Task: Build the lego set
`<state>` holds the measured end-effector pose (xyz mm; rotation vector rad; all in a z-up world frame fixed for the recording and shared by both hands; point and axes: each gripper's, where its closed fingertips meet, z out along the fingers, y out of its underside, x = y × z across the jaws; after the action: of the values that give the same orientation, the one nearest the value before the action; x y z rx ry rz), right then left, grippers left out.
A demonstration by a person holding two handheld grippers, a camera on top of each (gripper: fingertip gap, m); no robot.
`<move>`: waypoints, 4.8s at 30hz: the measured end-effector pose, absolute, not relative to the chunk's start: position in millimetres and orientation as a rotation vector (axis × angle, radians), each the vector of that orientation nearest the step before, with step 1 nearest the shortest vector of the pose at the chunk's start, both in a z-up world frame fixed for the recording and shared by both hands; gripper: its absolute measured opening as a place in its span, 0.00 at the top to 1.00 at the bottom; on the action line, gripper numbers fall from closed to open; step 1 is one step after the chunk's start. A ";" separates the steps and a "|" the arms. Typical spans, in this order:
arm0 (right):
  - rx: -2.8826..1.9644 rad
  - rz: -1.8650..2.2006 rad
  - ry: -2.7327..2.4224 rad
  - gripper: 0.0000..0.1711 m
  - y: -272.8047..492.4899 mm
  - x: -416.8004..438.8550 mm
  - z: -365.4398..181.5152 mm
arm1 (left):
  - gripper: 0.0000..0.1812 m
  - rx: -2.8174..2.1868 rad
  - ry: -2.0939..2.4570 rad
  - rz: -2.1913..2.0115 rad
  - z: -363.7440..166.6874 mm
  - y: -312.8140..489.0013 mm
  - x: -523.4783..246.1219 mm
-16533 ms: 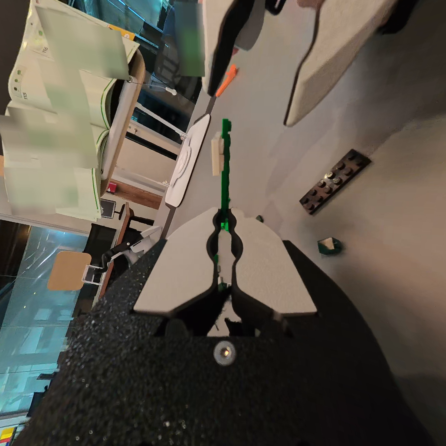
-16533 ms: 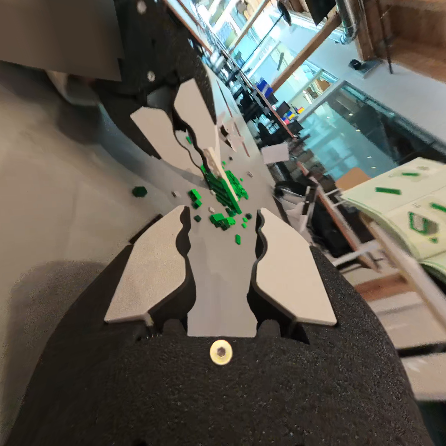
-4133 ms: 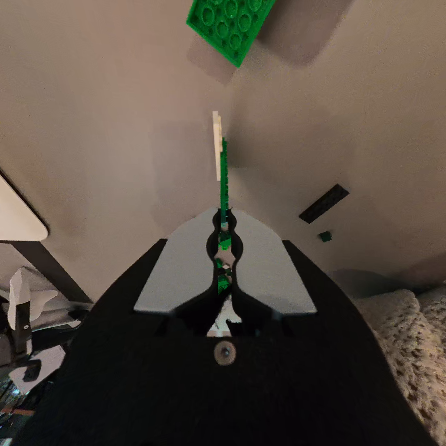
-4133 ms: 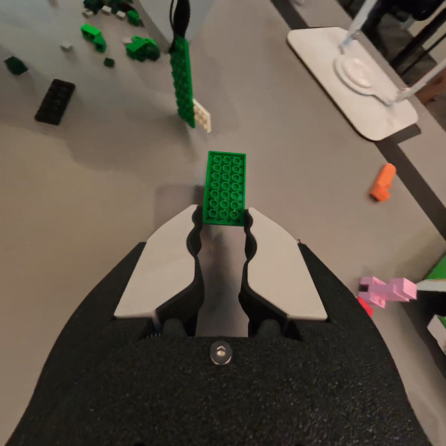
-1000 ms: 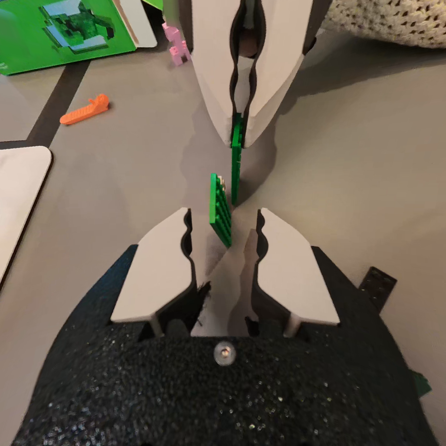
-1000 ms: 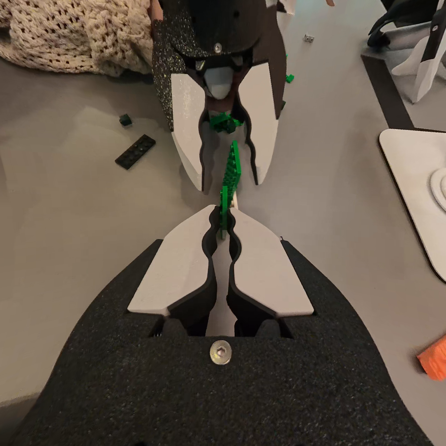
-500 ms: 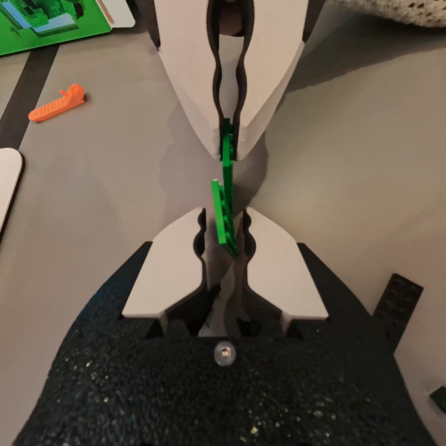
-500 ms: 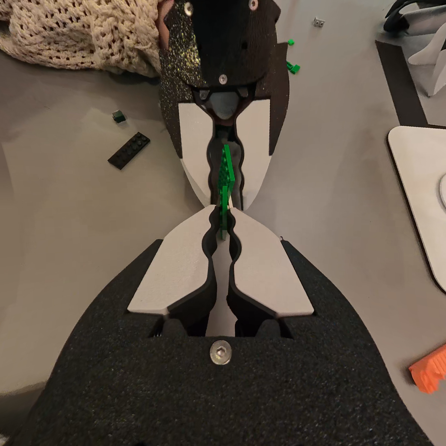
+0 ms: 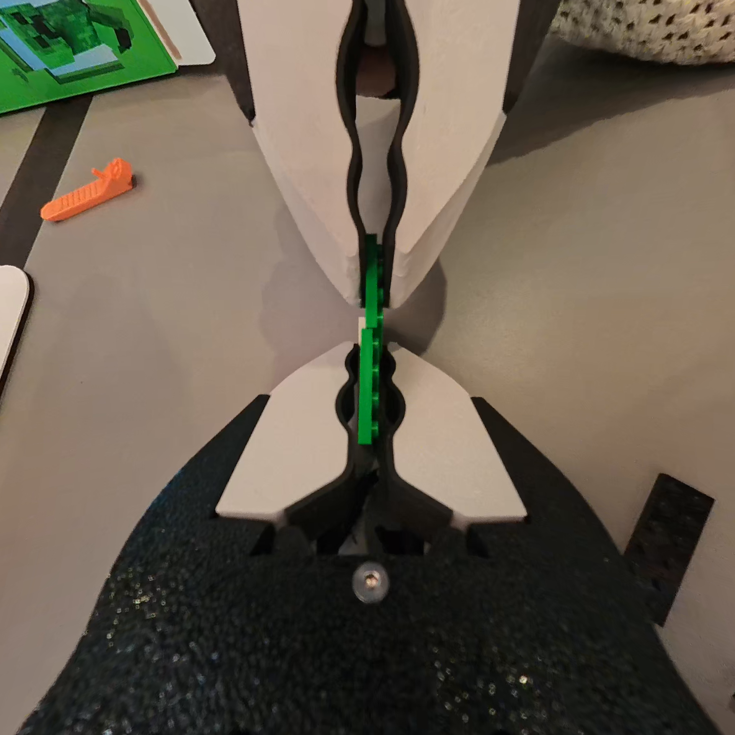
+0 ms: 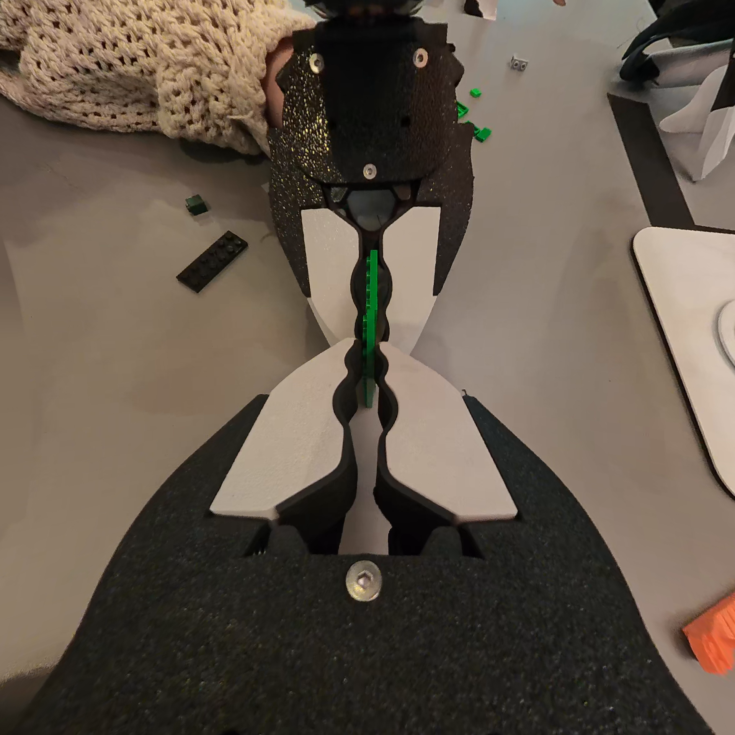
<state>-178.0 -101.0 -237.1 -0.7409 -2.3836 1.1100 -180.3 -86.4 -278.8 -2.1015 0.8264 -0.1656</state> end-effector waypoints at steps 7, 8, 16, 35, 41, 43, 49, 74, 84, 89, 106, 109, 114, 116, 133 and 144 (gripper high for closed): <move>-0.720 1.196 -2.248 0.87 -101.5 -187.3 -238.2 | 0.94 -2.134 0.765 -0.197 -279.5 -85.6 -181.8; -0.720 1.229 -2.241 0.85 -104.5 -187.6 -239.2 | 0.94 -2.132 0.768 -0.191 -279.4 -85.6 -181.7; -0.694 1.316 -2.192 0.97 -116.1 -189.7 -239.6 | 0.94 -2.105 0.818 -0.175 -279.1 -87.8 -179.4; -0.752 1.348 -2.069 0.78 -95.2 -182.9 -231.0 | 0.94 -1.988 0.729 -0.159 -260.1 -89.9 -185.0; -0.478 1.097 -1.797 0.83 -102.4 -163.9 -207.1 | 0.94 -1.590 0.946 0.332 -222.3 -106.3 -188.3; -0.402 0.962 -1.801 0.83 -110.0 -155.4 -219.2 | 0.94 -1.515 1.024 0.421 -221.7 -111.6 -178.7; -0.289 0.751 -1.787 0.82 -121.0 -150.0 -228.6 | 0.94 -1.427 1.161 0.444 -230.5 -117.8 -152.1; -0.192 0.744 -1.862 0.94 -132.5 -144.7 -242.7 | 0.94 -1.519 1.199 0.278 -249.3 -120.8 -142.8; -0.217 0.810 -1.934 0.87 -134.6 -141.3 -249.0 | 0.94 -1.532 1.190 0.238 -250.8 -121.0 -143.6; -0.251 0.814 -1.924 0.94 -132.5 -142.9 -246.5 | 0.94 -1.518 1.207 0.264 -252.1 -121.7 -141.6; -0.291 0.846 -1.907 0.94 -132.2 -142.6 -239.1 | 0.91 -1.546 1.149 0.219 -246.7 -122.8 -148.0; -0.265 0.811 -1.894 0.94 -131.9 -142.7 -238.1 | 0.93 -1.545 1.158 0.237 -246.1 -122.3 -147.7; -0.269 0.787 -1.906 0.94 -130.0 -143.2 -240.1 | 0.95 -1.569 1.170 0.262 -248.2 -120.8 -148.4; -0.283 0.787 -1.922 0.94 -129.5 -143.3 -242.6 | 0.95 -1.588 1.175 0.282 -250.7 -120.4 -149.0; -0.382 0.391 -1.932 0.91 -113.3 -162.7 -263.4 | 0.95 -1.714 1.247 0.651 -264.2 -107.9 -163.0; -0.478 0.151 -1.980 0.94 -101.6 -168.5 -274.6 | 0.95 -1.809 1.239 0.700 -266.8 -105.5 -161.6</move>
<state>-168.5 -101.6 -274.6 -0.4782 -1.9799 0.1508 -161.6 -105.5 -266.8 -1.8092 1.2390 0.7003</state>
